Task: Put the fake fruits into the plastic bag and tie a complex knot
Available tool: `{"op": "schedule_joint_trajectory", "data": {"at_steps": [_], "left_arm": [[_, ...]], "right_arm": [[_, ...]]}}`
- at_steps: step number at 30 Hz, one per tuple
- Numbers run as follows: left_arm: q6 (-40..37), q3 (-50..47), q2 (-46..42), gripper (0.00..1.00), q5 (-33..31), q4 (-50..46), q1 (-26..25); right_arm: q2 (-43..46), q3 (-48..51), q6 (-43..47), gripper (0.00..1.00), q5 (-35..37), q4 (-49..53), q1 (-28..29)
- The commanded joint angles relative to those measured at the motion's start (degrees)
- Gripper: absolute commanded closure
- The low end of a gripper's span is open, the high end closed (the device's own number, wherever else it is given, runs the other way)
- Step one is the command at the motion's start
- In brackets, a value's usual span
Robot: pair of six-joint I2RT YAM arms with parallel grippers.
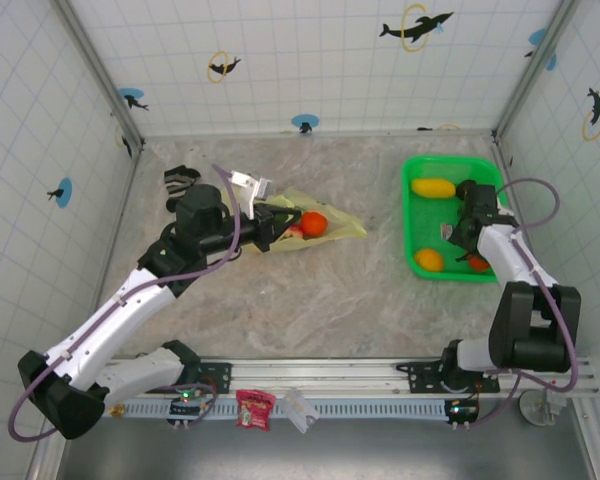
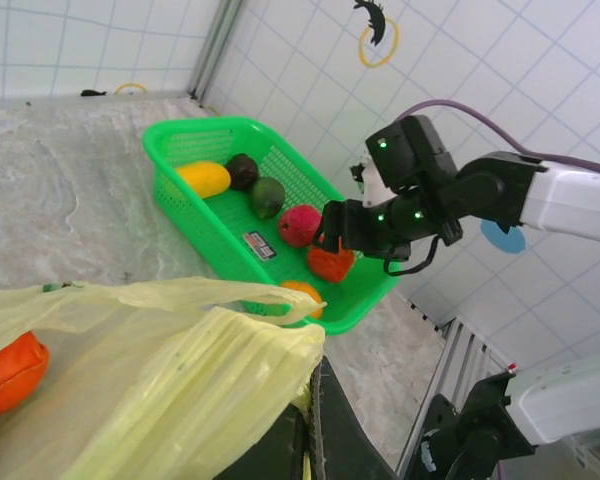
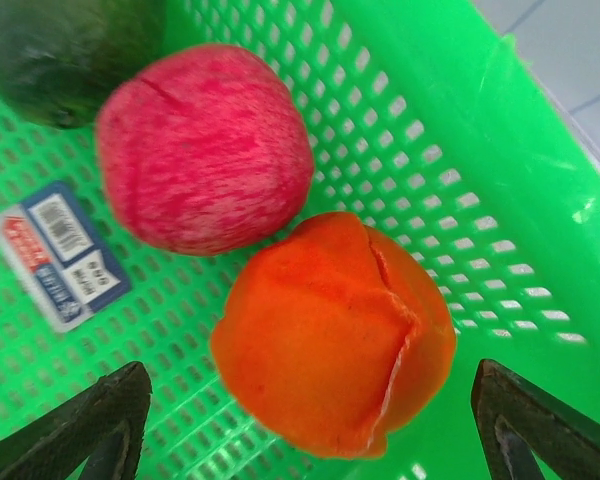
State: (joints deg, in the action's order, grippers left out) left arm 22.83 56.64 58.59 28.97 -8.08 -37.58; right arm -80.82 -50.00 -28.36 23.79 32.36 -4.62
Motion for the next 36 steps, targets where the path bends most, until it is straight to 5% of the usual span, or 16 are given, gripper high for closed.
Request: {"op": "schedule_joint_trajectory", "data": {"at_steps": [1,12,22,26,36], "left_arm": [[0.39,-0.22,-1.45,1.00,0.83,2.01,-0.56],[-0.43,-2.75,-2.81,1.00,-0.41,2.01,-0.65],[-0.68,-3.21,-3.22,1.00,-1.15,2.01,-0.65],[-0.82,-2.95,-2.93,1.00,-1.37,2.02,-0.65],[-0.94,-1.70,-1.55,1.00,-1.59,1.62,-0.65]], "right_arm": [[-3.08,1.17,0.94,0.15,0.23,-2.42,-0.74],[-9.65,0.89,8.33,0.16,-8.43,-10.95,-0.96],[-13.16,-3.08,10.43,0.24,-8.35,-11.30,-1.16],[-10.24,-2.06,9.91,0.45,-8.71,-12.32,-1.01],[2.87,-6.48,6.94,0.46,-18.06,-8.72,-0.06]]}}
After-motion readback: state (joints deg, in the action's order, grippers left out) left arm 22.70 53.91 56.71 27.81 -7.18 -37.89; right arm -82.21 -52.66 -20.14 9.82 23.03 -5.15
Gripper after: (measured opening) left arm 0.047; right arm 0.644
